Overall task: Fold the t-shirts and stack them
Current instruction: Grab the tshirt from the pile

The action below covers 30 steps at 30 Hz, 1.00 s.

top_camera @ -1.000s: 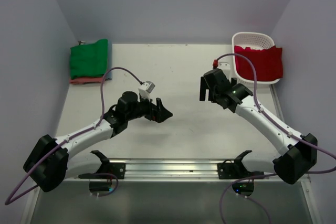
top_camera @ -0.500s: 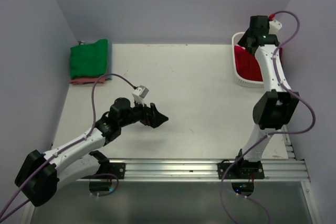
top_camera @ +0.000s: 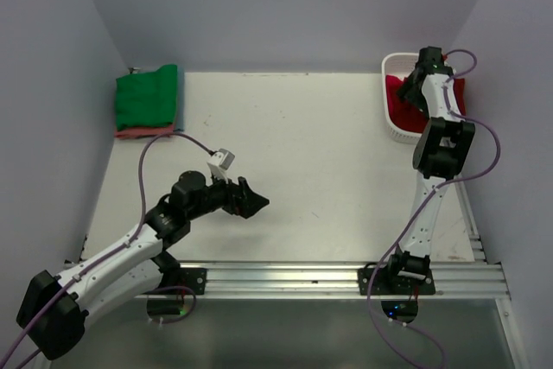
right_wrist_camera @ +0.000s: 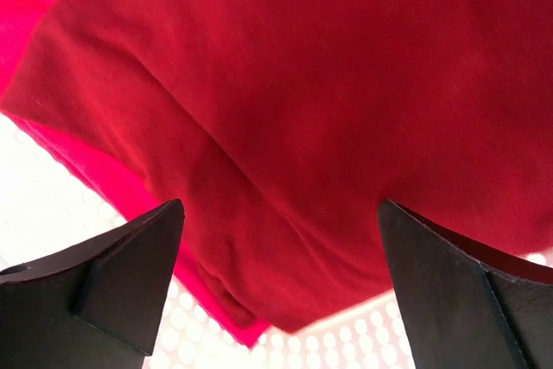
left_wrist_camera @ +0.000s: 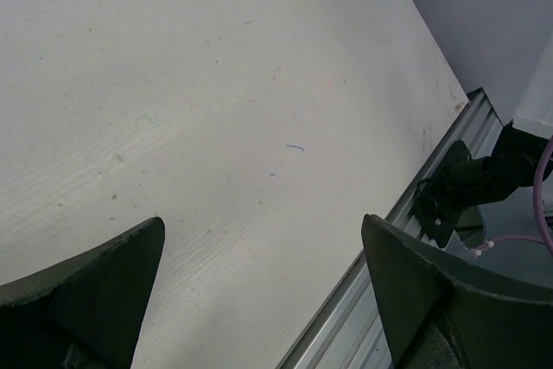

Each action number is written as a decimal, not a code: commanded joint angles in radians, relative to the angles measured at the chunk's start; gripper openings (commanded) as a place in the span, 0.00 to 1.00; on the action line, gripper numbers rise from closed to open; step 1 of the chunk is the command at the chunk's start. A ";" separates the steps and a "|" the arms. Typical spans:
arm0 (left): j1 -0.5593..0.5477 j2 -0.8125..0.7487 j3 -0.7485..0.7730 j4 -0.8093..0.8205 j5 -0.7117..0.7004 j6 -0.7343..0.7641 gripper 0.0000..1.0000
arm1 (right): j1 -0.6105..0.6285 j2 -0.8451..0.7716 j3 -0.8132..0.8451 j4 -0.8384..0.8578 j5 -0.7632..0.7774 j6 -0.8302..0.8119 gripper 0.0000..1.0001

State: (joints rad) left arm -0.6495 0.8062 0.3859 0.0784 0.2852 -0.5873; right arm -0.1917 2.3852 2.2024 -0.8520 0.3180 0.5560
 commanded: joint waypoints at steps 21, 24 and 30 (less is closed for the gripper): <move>-0.004 -0.010 0.005 -0.035 -0.027 -0.032 1.00 | -0.029 -0.066 -0.104 0.225 -0.100 -0.027 0.00; -0.004 -0.013 0.007 -0.034 -0.021 -0.031 1.00 | -0.028 -0.179 -0.165 0.263 -0.123 -0.013 0.00; -0.002 -0.033 -0.005 -0.023 -0.012 -0.028 1.00 | -0.022 -0.434 -0.351 0.373 -0.161 0.024 0.00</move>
State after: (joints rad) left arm -0.6495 0.7933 0.3824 0.0189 0.2569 -0.6094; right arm -0.2211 2.1437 1.8969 -0.5865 0.2005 0.5430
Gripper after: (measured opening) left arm 0.998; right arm 0.035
